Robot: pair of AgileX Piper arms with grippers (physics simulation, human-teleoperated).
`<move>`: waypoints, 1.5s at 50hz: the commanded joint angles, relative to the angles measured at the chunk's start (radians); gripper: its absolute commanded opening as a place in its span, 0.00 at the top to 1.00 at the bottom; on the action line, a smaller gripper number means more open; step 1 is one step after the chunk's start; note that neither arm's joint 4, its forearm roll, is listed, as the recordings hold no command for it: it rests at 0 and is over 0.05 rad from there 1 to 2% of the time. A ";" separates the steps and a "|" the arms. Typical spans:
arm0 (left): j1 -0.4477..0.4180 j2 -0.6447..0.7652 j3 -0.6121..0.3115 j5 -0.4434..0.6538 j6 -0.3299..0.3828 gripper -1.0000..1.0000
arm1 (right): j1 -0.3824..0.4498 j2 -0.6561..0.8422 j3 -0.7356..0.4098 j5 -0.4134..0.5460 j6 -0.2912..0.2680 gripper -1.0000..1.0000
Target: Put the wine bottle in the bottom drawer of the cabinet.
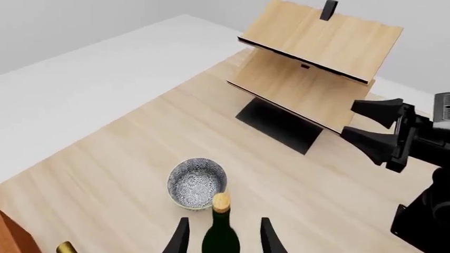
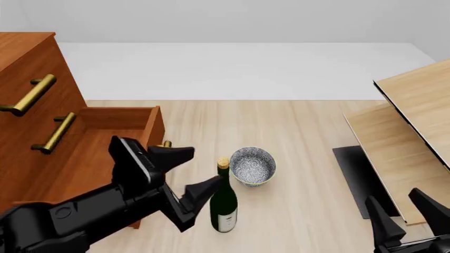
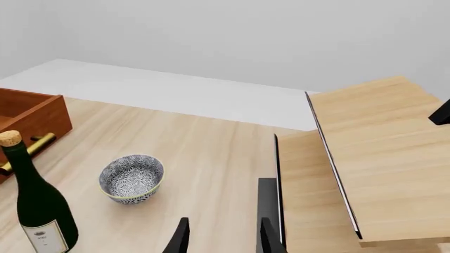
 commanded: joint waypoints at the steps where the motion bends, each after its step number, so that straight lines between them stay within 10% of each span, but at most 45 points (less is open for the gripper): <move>1: -0.007 0.049 -0.005 -0.041 0.006 0.00 | 0.002 -0.008 0.000 0.008 -0.001 0.00; 75: 0.001 0.283 -0.010 -0.211 0.014 0.00 | 0.004 -0.002 0.000 0.008 0.003 0.00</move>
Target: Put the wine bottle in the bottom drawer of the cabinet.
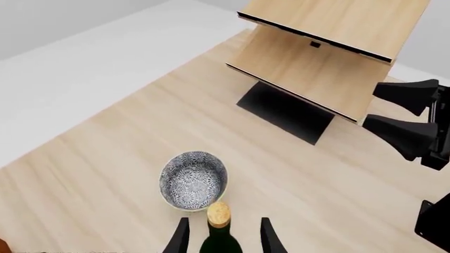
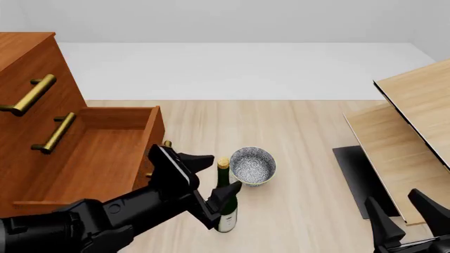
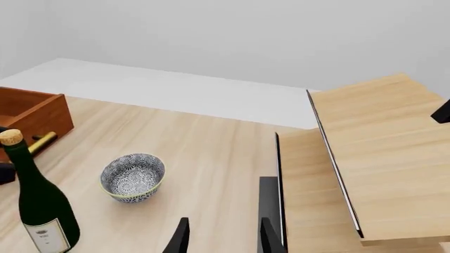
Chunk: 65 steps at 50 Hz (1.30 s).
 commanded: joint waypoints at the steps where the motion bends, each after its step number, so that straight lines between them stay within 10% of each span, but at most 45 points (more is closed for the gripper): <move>1: 0.002 0.021 0.001 -0.015 0.000 0.00 | 0.000 0.000 0.000 0.001 0.000 0.00; 17: 0.014 0.038 0.004 -0.029 -0.004 0.00 | -0.001 0.004 0.000 -0.003 -0.001 0.00; 18: 0.014 0.036 0.004 -0.029 -0.004 1.00 | 0.000 0.004 0.000 -0.003 -0.002 0.00; 65: 0.019 -0.254 -0.020 0.161 0.018 1.00 | 0.003 0.019 0.000 -0.014 -0.017 0.00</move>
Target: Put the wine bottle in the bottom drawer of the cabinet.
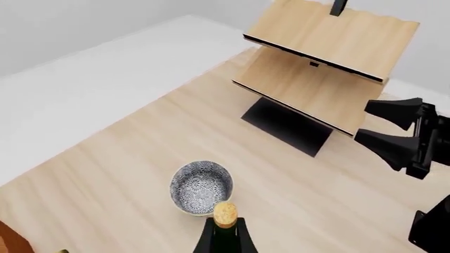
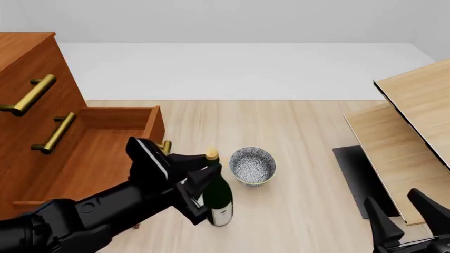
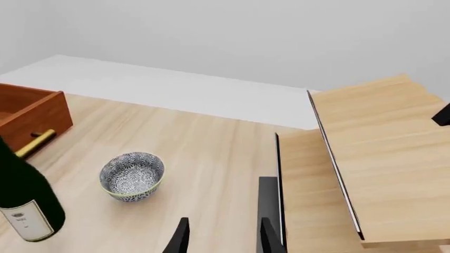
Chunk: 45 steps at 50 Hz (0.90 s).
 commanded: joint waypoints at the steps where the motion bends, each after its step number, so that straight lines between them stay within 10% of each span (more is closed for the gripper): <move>1: -0.002 -0.128 -0.035 0.101 0.022 1.00 | 0.001 0.009 0.000 -0.007 -0.004 0.00; 45: 0.198 -0.408 -0.298 0.576 0.082 1.00 | 0.013 0.012 0.000 -0.015 -0.008 0.00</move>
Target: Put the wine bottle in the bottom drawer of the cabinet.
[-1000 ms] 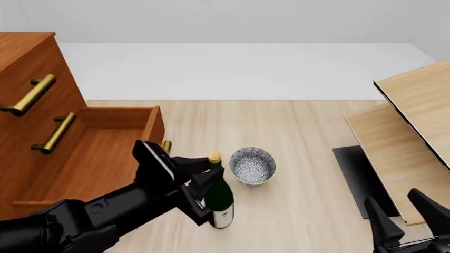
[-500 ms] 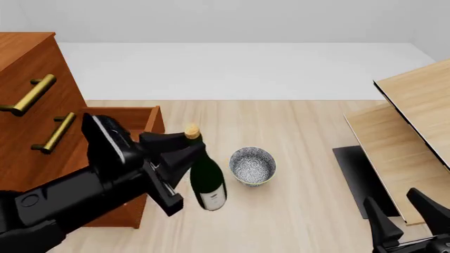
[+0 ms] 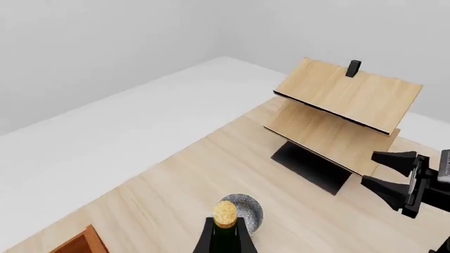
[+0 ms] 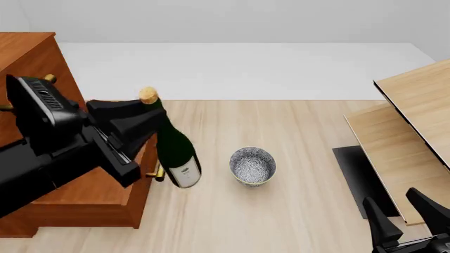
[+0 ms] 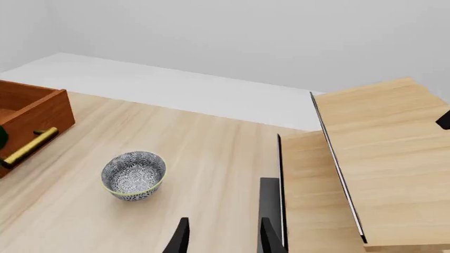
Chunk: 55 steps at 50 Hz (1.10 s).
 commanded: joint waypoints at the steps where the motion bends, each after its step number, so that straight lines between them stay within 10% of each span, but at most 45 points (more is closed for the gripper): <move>1: 0.104 -0.048 -0.097 0.145 0.016 1.00 | 0.003 0.003 0.000 -0.007 0.002 0.00; 41: 0.361 -0.001 -0.537 0.646 0.081 1.00 | 0.008 -0.007 0.000 0.002 0.001 0.00; 55: 0.413 0.113 -0.649 0.838 0.004 1.00 | 0.009 -0.007 0.000 0.003 0.005 0.00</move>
